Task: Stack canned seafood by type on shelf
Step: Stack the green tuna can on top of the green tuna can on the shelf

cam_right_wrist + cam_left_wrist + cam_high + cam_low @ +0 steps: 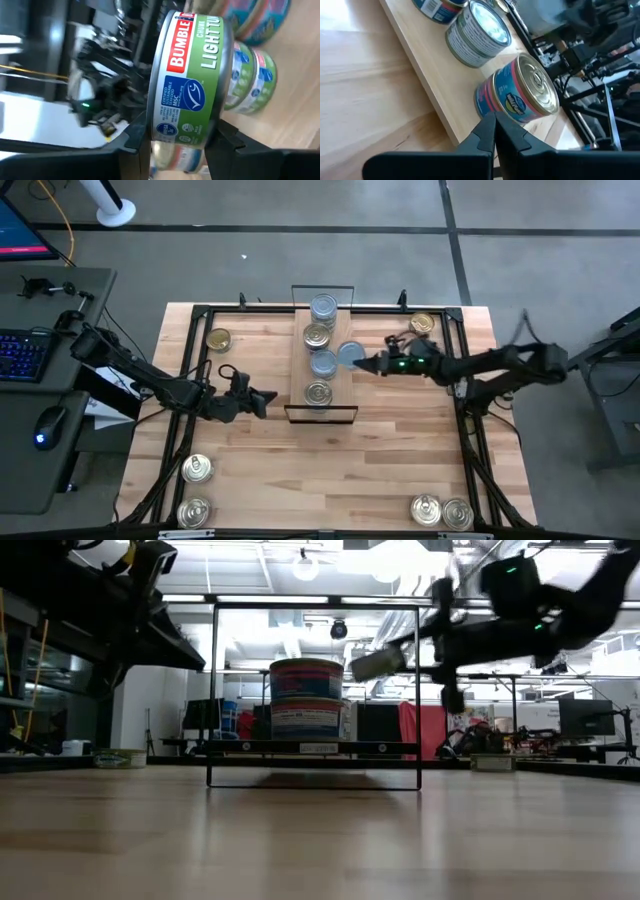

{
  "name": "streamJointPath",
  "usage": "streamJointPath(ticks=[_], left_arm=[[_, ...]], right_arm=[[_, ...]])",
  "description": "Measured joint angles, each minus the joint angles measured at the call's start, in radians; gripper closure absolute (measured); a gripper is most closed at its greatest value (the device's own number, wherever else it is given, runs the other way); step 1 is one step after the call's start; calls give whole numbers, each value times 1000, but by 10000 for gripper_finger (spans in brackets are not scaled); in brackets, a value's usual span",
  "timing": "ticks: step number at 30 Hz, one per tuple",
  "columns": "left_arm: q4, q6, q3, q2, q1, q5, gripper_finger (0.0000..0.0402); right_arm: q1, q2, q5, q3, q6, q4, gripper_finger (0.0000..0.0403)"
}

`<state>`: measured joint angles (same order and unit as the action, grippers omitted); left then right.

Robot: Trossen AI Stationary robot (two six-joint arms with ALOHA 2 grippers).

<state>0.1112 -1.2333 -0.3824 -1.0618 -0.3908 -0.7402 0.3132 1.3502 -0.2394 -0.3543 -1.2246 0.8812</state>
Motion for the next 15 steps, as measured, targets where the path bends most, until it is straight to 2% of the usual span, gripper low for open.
streamJointPath(ticks=[5,15], left_arm=[[0,14,0,0,0,31,402],[-1,71,0,0,-1,121,401]], right_arm=[[-14,130,-27,-125,3,62,292],[-15,292,-7,-237,-66,1,292]])
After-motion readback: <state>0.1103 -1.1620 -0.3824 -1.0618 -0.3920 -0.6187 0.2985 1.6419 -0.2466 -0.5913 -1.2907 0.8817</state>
